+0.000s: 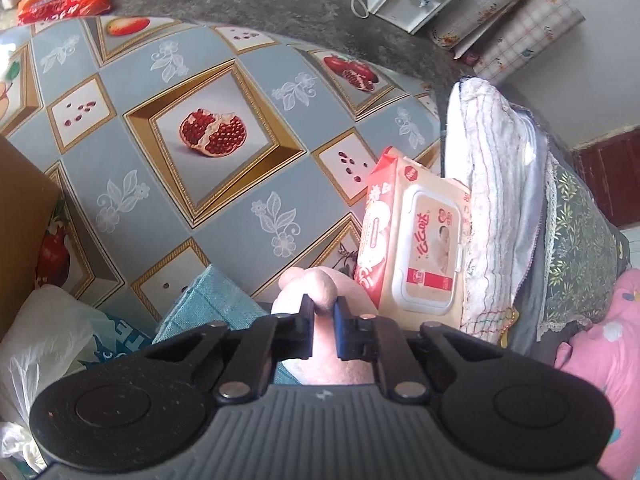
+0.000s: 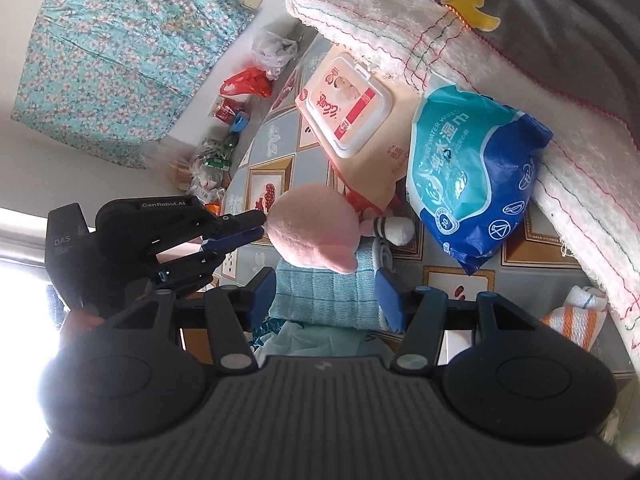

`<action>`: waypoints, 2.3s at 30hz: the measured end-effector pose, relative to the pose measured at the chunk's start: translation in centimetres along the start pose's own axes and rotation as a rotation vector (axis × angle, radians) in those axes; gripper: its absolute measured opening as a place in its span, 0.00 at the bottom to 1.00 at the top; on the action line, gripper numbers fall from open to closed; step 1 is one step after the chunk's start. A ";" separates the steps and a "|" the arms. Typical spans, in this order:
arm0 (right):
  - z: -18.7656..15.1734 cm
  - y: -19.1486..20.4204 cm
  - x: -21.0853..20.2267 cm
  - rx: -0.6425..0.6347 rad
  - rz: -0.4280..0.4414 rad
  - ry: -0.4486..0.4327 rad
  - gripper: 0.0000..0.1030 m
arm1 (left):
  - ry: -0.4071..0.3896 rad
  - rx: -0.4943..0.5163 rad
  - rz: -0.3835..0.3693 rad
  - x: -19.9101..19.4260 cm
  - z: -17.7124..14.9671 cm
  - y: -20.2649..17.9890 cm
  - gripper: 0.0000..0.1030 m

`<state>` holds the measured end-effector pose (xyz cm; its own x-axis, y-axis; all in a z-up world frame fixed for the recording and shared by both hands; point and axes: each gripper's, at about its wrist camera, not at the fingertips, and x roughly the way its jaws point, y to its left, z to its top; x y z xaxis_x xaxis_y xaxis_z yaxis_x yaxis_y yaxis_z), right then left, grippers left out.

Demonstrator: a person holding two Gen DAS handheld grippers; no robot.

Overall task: Organize soft objects
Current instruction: 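Lift the pink plush toy with the left tool and carry it toward the box, then lower the pink plush toy into the cardboard box and open the left tool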

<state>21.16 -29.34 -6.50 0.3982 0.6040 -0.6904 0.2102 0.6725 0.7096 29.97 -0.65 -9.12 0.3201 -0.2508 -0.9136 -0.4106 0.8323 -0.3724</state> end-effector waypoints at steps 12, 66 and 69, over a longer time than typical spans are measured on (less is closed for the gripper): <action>-2.8 1.7 -0.5 0.000 -0.013 -0.015 0.53 | -0.080 0.116 -0.076 -10.7 -1.8 1.2 0.08; -17.8 16.7 8.4 -0.088 -0.116 0.120 0.60 | -0.087 0.510 0.689 -16.7 -2.0 32.0 0.10; -17.8 16.7 8.3 -0.088 -0.116 0.120 0.61 | -0.088 0.509 0.705 -16.4 -2.2 32.1 0.16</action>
<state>12.10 -5.51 -2.89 0.2657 0.5635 -0.7822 0.1670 0.7722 0.6131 9.66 29.14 -6.45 0.2086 0.4269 -0.8799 -0.1128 0.9042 0.4119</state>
